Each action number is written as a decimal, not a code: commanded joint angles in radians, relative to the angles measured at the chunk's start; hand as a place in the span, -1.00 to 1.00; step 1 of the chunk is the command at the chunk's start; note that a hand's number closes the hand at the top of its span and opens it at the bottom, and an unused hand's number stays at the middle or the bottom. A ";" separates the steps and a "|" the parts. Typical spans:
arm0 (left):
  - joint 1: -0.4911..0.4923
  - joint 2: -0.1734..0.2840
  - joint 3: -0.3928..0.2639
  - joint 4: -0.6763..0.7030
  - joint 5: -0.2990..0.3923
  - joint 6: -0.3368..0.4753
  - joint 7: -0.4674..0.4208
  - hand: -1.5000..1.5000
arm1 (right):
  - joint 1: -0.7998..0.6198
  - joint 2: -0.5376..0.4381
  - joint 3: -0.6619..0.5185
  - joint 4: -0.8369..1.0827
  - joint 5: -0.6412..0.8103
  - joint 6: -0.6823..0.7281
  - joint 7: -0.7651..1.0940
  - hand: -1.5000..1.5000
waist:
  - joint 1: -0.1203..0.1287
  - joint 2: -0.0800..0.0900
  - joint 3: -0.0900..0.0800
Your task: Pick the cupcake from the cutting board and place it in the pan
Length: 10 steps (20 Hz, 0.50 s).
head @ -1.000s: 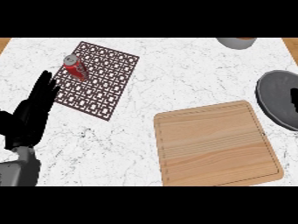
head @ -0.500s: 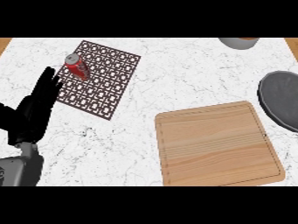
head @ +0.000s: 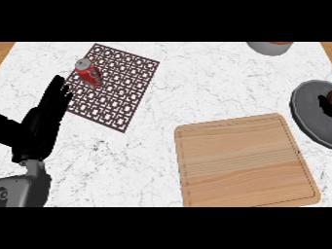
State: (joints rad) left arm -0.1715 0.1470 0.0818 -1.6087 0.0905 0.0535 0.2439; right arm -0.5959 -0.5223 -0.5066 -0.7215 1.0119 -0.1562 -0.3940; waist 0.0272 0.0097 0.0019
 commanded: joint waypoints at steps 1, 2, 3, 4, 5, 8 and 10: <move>-0.025 0.014 0.015 0.020 0.021 -0.020 0.011 0.00 | -0.065 -0.006 -0.060 0.192 -0.021 -0.021 0.079 1.00 | 0.013 0.007 0.001; -0.034 -0.012 -0.010 0.012 -0.012 0.013 0.006 0.00 | -0.052 -0.058 -0.074 0.222 -0.032 0.011 0.058 -1.00 | 0.002 0.004 0.001; 0.016 -0.008 -0.016 -0.012 0.011 -0.023 -0.007 0.00 | -0.063 -0.031 -0.063 0.273 -0.010 -0.023 0.087 -1.00 | 0.019 0.006 0.001; 0.013 -0.023 -0.028 0.030 -0.034 0.007 -0.040 0.00 | -0.073 -0.057 -0.079 0.295 -0.041 0.027 0.056 -1.00 | 0.005 0.004 0.001; -0.012 0.021 0.025 0.024 0.020 -0.029 -0.019 0.00 | -0.088 -0.082 -0.081 0.349 -0.037 0.023 0.027 -1.00 | 0.014 0.007 0.001; -0.030 0.030 0.035 -0.030 0.049 -0.033 0.036 0.00 | -0.082 -0.096 -0.083 0.422 -0.048 0.022 -0.071 -1.00 | 0.022 0.009 0.003; -0.085 0.004 0.011 0.054 0.001 0.002 0.021 0.00 | -0.104 -0.137 -0.113 0.439 -0.085 0.042 -0.132 -1.00 | 0.004 0.008 0.003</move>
State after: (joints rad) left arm -0.1978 0.1556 0.0946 -1.5890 0.1031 0.0382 0.2460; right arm -0.6842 -0.6097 -0.5880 -0.3585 0.9628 -0.1375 -0.4341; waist 0.0378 0.0165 0.0040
